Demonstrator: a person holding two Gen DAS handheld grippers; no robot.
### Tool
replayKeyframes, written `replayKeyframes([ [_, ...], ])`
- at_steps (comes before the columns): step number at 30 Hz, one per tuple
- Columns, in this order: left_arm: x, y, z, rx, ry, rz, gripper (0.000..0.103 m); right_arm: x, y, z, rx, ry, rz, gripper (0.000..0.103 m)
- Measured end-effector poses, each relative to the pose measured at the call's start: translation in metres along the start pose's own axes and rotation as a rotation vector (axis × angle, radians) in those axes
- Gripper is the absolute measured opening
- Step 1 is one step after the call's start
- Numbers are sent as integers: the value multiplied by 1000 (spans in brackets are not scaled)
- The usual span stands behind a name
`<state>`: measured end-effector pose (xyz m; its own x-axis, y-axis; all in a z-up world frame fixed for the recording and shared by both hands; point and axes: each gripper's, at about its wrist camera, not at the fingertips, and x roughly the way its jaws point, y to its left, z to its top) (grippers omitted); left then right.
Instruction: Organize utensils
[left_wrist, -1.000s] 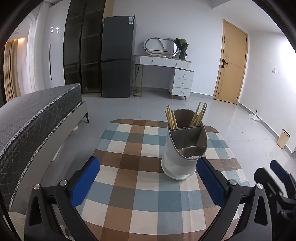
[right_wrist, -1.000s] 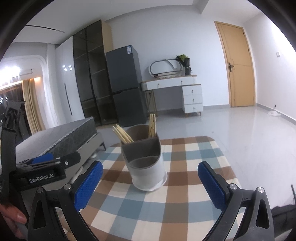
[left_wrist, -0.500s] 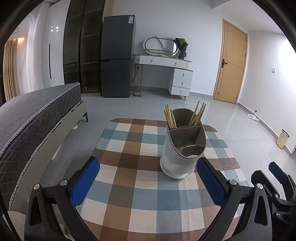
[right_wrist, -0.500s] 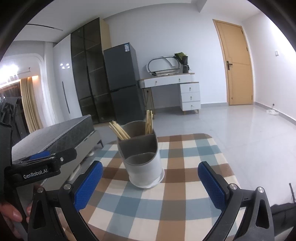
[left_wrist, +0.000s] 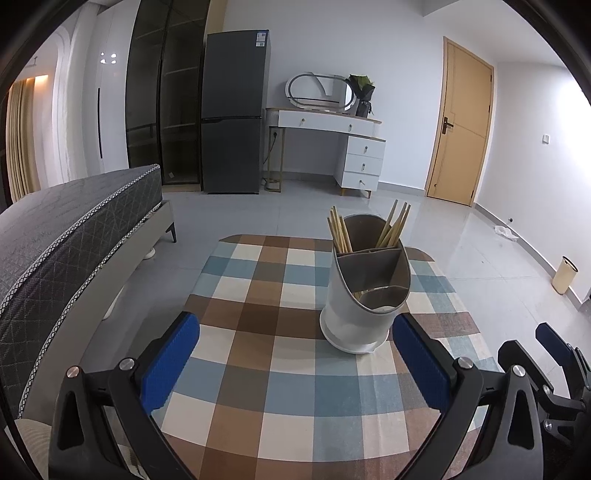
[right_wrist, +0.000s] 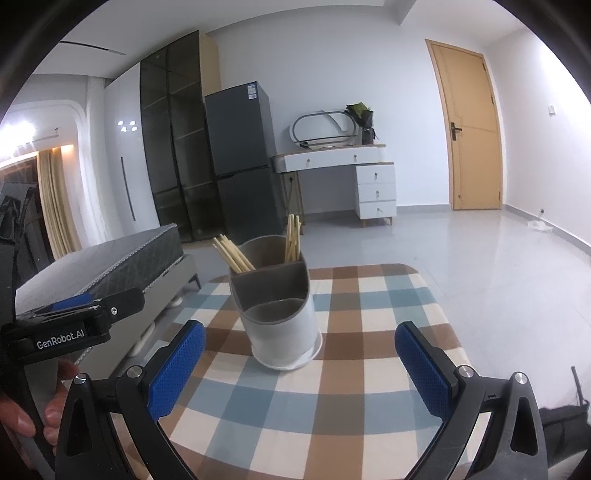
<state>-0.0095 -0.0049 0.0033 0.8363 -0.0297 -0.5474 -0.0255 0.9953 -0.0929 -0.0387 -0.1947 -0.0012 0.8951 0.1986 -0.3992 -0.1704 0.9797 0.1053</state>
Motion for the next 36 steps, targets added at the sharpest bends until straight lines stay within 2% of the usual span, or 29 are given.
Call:
replayKeyframes([
  [4,-3,3,1,-12,-32,13,102,2,1,-1,-4,4,-2,103],
  [9,2,5,1,-28,-8,5,102,3,3,-1,-7,8,0,103],
  [22,-1,4,1,-32,-5,-10,102,4,4,-4,-8,19,-2,103],
  [36,1,7,1,-50,8,8,102,4,3,-5,-8,25,-3,103],
])
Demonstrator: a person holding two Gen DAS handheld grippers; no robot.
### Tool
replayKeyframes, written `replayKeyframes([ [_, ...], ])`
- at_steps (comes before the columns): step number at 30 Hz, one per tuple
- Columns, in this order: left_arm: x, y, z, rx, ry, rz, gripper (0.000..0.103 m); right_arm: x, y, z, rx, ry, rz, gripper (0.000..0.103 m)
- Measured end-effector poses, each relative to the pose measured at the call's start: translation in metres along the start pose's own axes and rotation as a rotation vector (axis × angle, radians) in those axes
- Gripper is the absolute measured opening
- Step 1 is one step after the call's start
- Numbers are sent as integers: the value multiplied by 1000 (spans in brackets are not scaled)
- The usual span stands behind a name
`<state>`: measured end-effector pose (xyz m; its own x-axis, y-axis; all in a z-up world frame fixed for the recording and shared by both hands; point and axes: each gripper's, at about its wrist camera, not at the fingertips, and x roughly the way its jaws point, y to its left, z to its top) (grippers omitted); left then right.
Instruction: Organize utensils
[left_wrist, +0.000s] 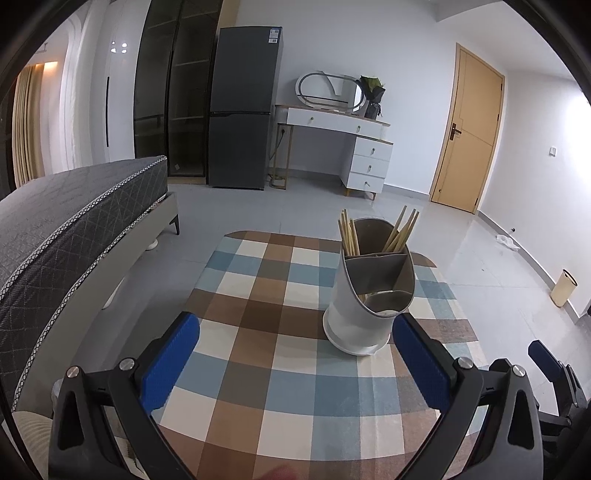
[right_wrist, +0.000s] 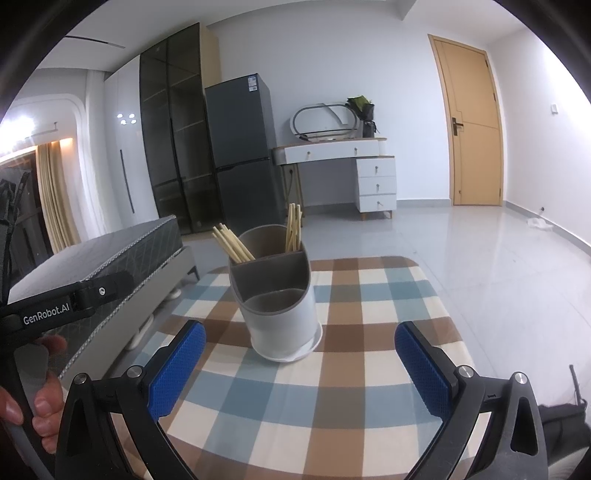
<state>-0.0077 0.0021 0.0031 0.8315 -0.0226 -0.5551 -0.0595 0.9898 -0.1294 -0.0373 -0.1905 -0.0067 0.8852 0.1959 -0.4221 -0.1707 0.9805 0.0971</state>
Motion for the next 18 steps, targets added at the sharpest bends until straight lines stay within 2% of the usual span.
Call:
replayKeyframes([
  [18,0,1,0,-12,8,4,102,0,3,-2,-11,12,-2,103],
])
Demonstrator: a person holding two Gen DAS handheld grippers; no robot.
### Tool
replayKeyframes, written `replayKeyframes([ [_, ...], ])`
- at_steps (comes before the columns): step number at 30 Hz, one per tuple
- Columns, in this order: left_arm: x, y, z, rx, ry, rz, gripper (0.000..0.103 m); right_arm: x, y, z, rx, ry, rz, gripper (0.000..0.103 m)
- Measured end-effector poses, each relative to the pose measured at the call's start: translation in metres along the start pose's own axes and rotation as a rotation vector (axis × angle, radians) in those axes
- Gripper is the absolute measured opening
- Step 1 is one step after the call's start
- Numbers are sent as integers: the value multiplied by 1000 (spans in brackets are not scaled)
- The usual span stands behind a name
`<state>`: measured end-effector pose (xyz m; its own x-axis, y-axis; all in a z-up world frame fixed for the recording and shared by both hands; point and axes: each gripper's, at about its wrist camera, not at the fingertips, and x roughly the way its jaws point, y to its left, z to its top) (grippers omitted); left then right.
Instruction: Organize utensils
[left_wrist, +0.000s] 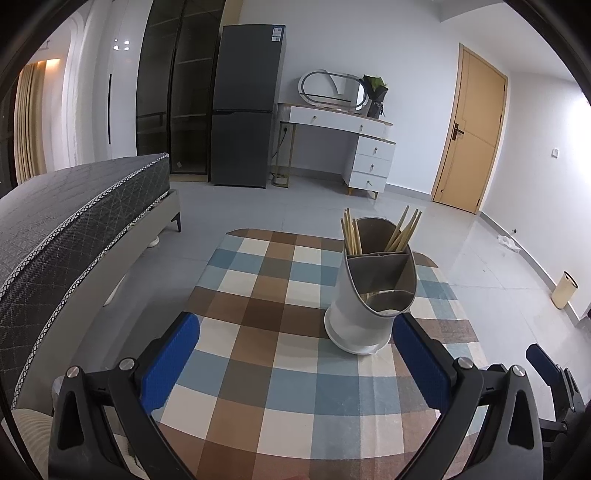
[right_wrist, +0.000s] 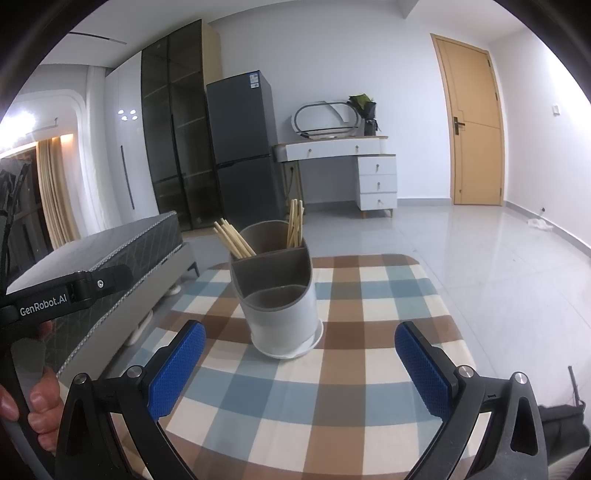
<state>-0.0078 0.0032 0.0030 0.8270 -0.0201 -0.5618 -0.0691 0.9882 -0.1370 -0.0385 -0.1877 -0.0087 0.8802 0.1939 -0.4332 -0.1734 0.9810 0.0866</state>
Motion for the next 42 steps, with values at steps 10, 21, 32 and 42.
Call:
replayKeyframes([
  [10,-1,-2,-1,8,-8,1,102,3,0,-1,-4,12,-2,103],
  [21,-2,-3,0,17,-6,-1,102,3,1,-2,-7,11,-6,103],
  [32,-1,-2,0,16,3,-5,102,3,2,-1,-8,12,-7,103],
  [42,0,-2,-1,13,8,2,102,3,1,-2,-7,16,-8,103],
])
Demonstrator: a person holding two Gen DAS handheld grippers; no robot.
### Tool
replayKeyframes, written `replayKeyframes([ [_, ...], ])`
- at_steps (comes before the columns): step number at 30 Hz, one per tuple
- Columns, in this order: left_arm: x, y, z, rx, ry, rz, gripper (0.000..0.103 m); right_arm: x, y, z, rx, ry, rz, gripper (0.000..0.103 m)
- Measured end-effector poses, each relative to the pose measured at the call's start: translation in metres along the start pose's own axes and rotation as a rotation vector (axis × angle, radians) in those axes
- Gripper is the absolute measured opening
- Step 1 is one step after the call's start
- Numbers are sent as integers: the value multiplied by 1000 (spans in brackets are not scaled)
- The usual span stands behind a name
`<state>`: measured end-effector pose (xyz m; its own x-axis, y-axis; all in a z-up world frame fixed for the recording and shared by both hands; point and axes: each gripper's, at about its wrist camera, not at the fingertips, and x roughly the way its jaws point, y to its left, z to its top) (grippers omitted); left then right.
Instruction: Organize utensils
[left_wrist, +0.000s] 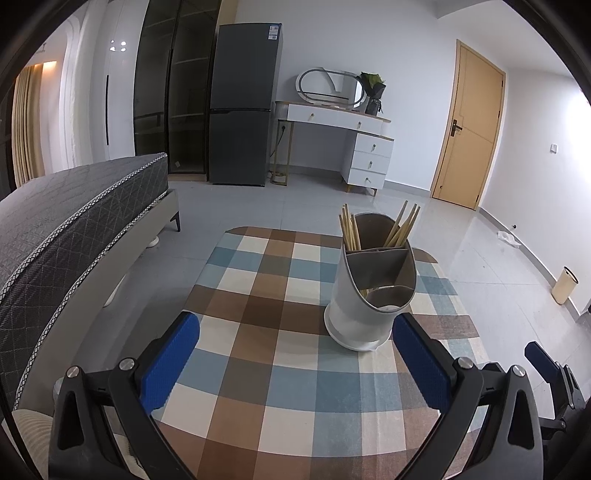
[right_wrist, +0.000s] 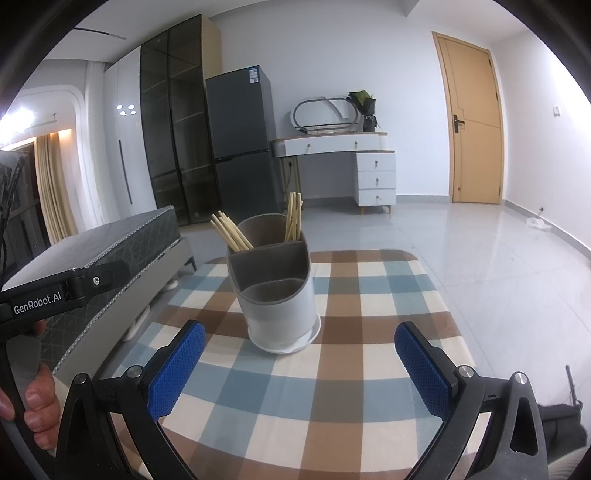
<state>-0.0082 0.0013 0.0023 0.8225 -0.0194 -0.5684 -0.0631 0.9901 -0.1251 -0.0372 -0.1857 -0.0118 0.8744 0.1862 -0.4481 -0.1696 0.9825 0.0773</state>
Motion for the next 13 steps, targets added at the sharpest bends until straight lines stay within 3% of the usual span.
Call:
replayKeyframes([
  [13,3,0,-1,-9,15,23,102,4,0,-2,11,17,-2,103],
])
